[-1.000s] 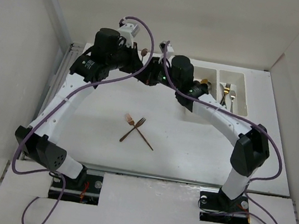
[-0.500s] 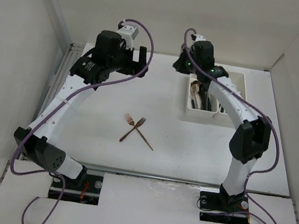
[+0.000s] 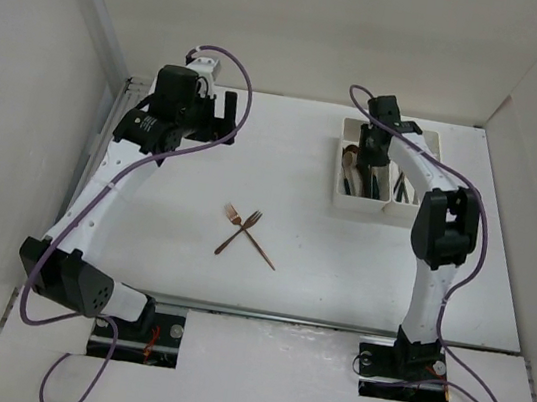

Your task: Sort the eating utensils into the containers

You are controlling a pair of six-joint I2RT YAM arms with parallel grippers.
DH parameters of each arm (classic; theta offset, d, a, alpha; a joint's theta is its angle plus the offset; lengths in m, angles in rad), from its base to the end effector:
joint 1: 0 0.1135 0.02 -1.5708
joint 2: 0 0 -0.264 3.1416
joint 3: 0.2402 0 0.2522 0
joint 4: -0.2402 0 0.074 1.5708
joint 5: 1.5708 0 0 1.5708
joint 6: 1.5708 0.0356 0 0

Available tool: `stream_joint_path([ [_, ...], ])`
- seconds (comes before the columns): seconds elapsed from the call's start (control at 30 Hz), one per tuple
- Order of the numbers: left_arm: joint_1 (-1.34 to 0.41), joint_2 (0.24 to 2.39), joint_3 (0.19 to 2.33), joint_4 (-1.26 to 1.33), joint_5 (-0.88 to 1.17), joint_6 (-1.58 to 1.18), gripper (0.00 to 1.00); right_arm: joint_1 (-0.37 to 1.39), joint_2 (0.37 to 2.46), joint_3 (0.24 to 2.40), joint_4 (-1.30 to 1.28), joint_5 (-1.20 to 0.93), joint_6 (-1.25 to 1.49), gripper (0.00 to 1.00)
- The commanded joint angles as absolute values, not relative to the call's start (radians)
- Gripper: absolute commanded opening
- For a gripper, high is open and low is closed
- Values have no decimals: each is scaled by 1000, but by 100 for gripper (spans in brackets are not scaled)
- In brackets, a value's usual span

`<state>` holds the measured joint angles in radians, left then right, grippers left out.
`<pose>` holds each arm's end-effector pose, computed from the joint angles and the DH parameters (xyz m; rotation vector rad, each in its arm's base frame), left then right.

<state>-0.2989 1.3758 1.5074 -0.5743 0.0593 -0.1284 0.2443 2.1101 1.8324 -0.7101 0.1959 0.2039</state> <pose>0.2887 -0.0912 0.4172 0.2106 2.0173 -0.3308 0.4554 0.1064 0.2396 0.0235 2.5317 -0.0737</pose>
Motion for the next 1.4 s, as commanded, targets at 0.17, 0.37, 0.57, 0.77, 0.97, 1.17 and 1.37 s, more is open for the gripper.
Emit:
stream_joint_path([
  [0.17, -267, 1310, 1497, -557, 92, -118, 100, 256, 1999, 1907, -752, 310, 169, 61],
  [0.37, -235, 1310, 1497, -557, 103, -136, 100, 409, 1829, 1862, -750, 310, 158, 64],
  [0.57, -184, 1319, 1497, -548, 83, -156, 100, 745, 1902, 1760, -742, 123, 144, 71],
  [0.77, -166, 1290, 1460, -539, 103, -156, 100, 960, 2069, 1769, -756, 158, 155, 64],
  [0.97, -156, 1281, 1451, -538, 123, -166, 100, 969, 2134, 1757, -729, 107, 164, 61],
  [1.17, -138, 1262, 1442, -538, 123, -166, 100, 969, 2184, 1697, -683, 121, 183, 54],
  [1.37, -138, 1262, 1442, -529, 132, -166, 100, 969, 2235, 1709, -673, 130, 183, 25],
])
